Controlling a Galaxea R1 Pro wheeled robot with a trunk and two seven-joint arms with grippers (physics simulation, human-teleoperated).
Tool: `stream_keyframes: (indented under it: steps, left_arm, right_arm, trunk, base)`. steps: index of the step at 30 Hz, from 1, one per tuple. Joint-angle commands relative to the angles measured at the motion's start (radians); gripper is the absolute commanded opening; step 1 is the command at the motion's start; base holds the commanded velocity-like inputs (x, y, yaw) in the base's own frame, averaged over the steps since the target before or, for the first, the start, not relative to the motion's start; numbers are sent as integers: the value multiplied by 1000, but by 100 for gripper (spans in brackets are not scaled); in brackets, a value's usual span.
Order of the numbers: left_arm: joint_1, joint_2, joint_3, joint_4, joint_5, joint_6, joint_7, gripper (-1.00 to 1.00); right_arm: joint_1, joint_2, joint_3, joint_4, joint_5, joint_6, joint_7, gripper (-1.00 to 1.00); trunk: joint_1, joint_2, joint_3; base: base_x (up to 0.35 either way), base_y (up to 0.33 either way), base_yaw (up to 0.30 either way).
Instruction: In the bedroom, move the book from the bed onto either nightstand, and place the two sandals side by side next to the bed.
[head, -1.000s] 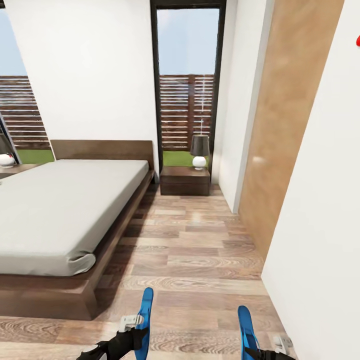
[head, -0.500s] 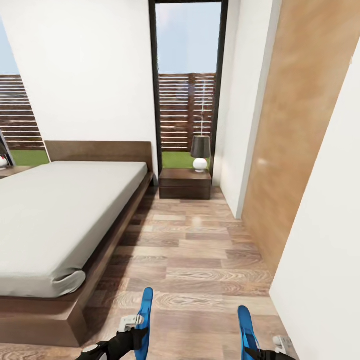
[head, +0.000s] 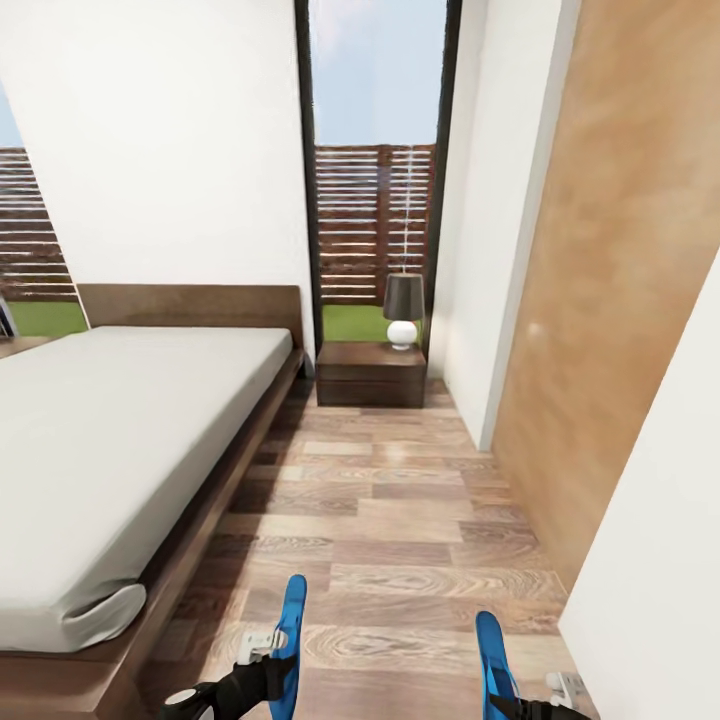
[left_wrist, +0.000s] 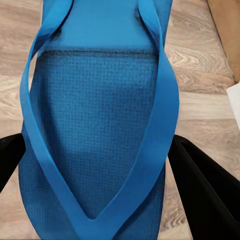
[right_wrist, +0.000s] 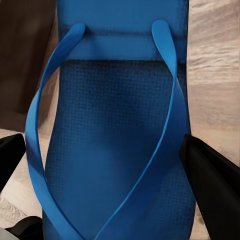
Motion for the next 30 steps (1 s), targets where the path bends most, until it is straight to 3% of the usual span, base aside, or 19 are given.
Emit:
stream_keyframes:
  steps: [1,30]
  left_arm:
    - [-1,0,7,1,4,0,-7,-100]
    - [-1,-1,5,1,3,0,-5,-100]
  right_arm:
    - [-1,0,-6,1,2,-2,4,-100]
    - [-1,0,-6,1,2,-2,3,-100]
  trunk:
    - [0,0,-1]
    - [0,0,-1]
  base:
    - [332,0,0]
    - [332,0,0]
